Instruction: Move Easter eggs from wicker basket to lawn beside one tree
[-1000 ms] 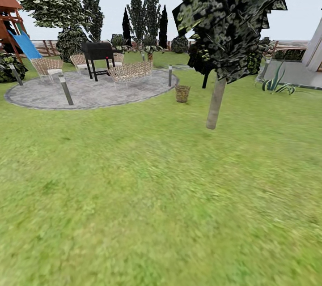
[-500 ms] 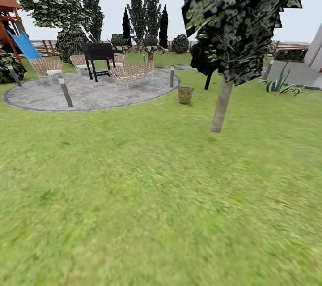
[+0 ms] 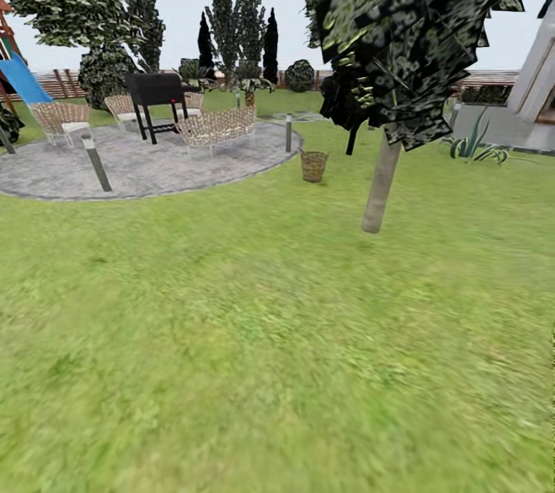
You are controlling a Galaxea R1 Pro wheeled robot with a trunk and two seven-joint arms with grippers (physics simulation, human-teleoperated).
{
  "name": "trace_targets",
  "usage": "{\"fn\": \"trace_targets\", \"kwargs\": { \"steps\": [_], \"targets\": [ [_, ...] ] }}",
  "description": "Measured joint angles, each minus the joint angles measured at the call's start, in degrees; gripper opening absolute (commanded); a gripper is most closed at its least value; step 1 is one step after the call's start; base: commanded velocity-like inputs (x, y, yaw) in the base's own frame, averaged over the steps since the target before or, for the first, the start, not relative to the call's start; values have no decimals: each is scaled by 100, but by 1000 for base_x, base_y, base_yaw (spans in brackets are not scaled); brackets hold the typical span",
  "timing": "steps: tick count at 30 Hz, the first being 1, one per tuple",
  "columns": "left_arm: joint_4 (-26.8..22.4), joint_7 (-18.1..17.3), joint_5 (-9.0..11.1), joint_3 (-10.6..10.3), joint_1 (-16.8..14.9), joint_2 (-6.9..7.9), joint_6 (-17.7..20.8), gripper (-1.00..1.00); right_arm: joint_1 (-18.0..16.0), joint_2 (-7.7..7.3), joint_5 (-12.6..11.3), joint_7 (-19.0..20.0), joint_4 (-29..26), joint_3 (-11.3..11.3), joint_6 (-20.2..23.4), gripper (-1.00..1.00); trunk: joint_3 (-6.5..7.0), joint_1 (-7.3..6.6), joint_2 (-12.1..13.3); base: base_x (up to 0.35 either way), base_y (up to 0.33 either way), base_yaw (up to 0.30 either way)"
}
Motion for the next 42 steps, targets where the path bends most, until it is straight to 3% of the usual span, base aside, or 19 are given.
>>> {"fn": "trace_targets", "kwargs": {
  "steps": [29, 42],
  "targets": [
    [0, 0, 0, 0, 0, 0, -2, 100, 0, -9, 1, 4, 0, 3, -6, 100, 0, 0, 0, 314, 159, -277],
    [-1, 0, 0, 0, 1, 0, -2, 100, -1, -1, 0, 4, 0, 4, -1, 100, 0, 0, 0, 314, 159, -39]
  ]
}}
